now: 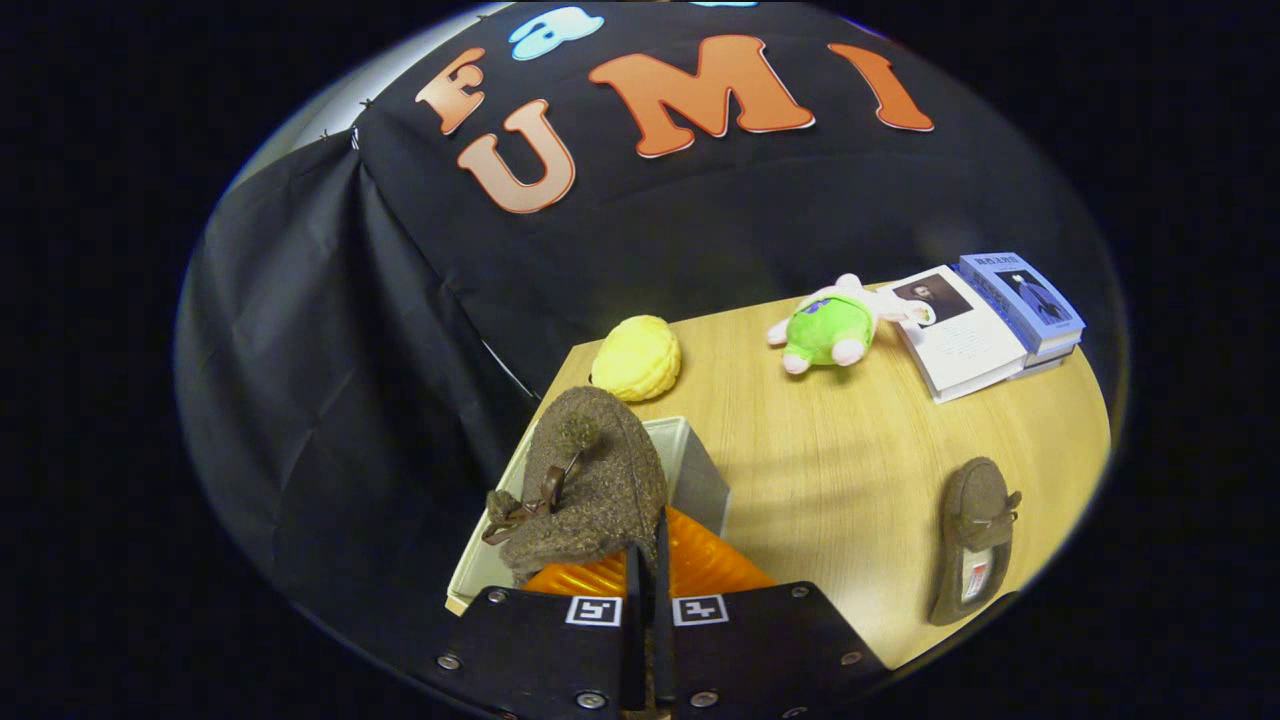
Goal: Open the storage box then place both shoes into the box .Put the left shoe in first, then the right shoe, with the right side of both shoes facing outward in a uniform manner.
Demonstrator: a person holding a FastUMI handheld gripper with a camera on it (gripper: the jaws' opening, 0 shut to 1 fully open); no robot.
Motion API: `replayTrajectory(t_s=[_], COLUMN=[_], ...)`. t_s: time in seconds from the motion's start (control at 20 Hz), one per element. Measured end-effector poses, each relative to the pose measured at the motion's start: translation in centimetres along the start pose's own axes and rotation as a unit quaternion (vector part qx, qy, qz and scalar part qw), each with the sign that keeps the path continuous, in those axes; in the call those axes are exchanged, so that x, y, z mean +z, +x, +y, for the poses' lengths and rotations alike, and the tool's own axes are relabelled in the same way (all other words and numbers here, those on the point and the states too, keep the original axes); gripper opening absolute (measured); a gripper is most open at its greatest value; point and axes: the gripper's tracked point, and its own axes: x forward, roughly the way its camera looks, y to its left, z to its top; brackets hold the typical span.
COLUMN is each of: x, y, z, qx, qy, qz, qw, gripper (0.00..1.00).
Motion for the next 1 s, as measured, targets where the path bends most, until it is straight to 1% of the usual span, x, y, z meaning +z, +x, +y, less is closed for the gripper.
replayTrajectory(t_s=[0.15,0.3,0.45,0.65,0.85,1.0], x=[-0.4,-1.5,-3.0,-4.4,-6.7,-7.2], y=[2.0,4.3,6.9,9.1,10.8,11.3], z=[2.5,3.7,4.8,5.2,5.1,4.6], qx=[0.008,0.000,0.003,-0.017,-0.034,-0.065], qy=[0.007,0.013,0.024,0.026,0.030,0.045], qz=[0.019,0.038,0.069,0.085,0.118,0.120], qw=[1.000,0.999,0.997,0.996,0.992,0.990], gripper=[0.04,0.04,0.04,0.04,0.04,0.05])
